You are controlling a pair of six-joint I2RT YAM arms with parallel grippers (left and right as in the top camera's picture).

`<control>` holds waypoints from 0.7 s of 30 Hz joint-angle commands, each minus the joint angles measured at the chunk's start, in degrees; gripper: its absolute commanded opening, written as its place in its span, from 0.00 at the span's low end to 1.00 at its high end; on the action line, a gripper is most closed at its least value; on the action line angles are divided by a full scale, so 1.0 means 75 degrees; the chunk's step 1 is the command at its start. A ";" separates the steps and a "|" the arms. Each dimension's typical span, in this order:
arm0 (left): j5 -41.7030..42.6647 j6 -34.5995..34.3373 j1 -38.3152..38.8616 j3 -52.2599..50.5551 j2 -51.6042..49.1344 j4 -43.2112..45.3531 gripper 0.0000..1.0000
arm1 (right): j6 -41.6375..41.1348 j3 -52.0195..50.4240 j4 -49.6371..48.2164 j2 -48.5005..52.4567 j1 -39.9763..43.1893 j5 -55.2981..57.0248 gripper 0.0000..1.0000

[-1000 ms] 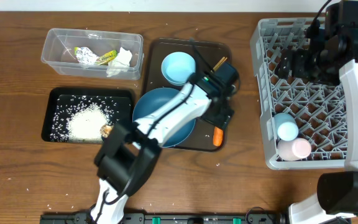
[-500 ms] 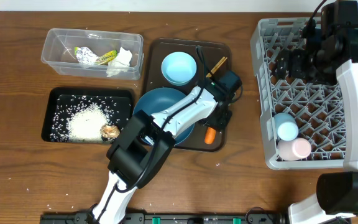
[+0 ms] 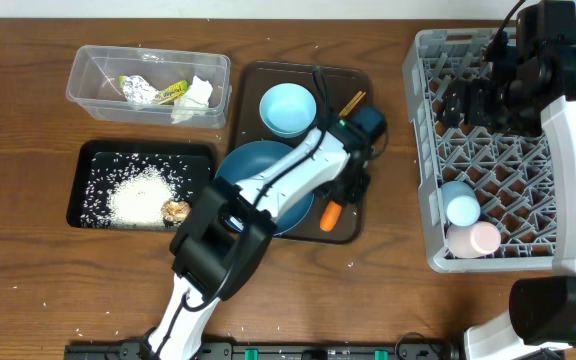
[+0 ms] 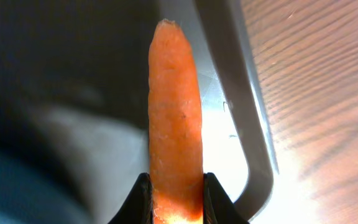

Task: Sort waste into correct bins and load items into the dishwasher rack
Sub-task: 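Grasp the orange carrot on the brown tray with the left gripper, then drop the carrot onto the black tray with the left gripper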

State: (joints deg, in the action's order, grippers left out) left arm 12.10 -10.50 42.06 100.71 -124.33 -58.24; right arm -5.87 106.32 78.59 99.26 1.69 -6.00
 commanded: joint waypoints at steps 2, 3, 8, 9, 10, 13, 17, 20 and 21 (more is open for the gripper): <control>0.0047 0.0201 -0.0510 0.0985 0.0857 -0.0743 0.06 | -0.0064 -0.0038 -0.0003 -0.0070 -0.0082 -0.0029 0.99; 0.0044 0.0259 -0.0621 0.1090 0.1005 -0.0889 0.06 | -0.0064 -0.0038 -0.0009 -0.0070 -0.0082 -0.0029 0.99; -0.0032 0.0399 -0.1454 0.1212 0.1836 -0.1291 0.06 | -0.0067 -0.0038 -0.0064 -0.0070 -0.0082 -0.0032 0.99; -0.0210 0.0396 -0.1687 0.1212 0.1947 -0.1399 0.06 | -0.0067 -0.0038 -0.0064 -0.0070 -0.0082 -0.0032 0.99; -0.0437 0.0396 -0.1888 0.1212 0.2005 -0.1521 0.06 | -0.0067 -0.0038 -0.0061 -0.0070 -0.0082 -0.0032 0.99; -0.1215 0.0393 -0.2611 0.1189 0.2031 -0.2069 0.06 | -0.0067 -0.0038 -0.0064 -0.0070 -0.0082 -0.0032 0.99; -0.1652 0.0388 -0.3722 0.0769 0.2005 -0.2436 0.06 | -0.0067 -0.0038 -0.0061 -0.0070 -0.0082 -0.0032 0.99; -0.1649 0.0149 -0.4549 0.0175 0.2005 -0.2355 0.06 | -0.0067 -0.0038 -0.0073 -0.0070 -0.0082 -0.0032 0.99; -0.1649 -0.0009 -0.4829 -0.0114 0.2005 -0.2282 0.06 | -0.0067 -0.0038 -0.0079 -0.0070 -0.0082 -0.0035 0.99</control>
State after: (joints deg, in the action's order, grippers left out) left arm 2.15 -8.93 10.26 103.79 -108.62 -75.37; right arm -5.87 106.32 78.17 99.26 1.69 -6.00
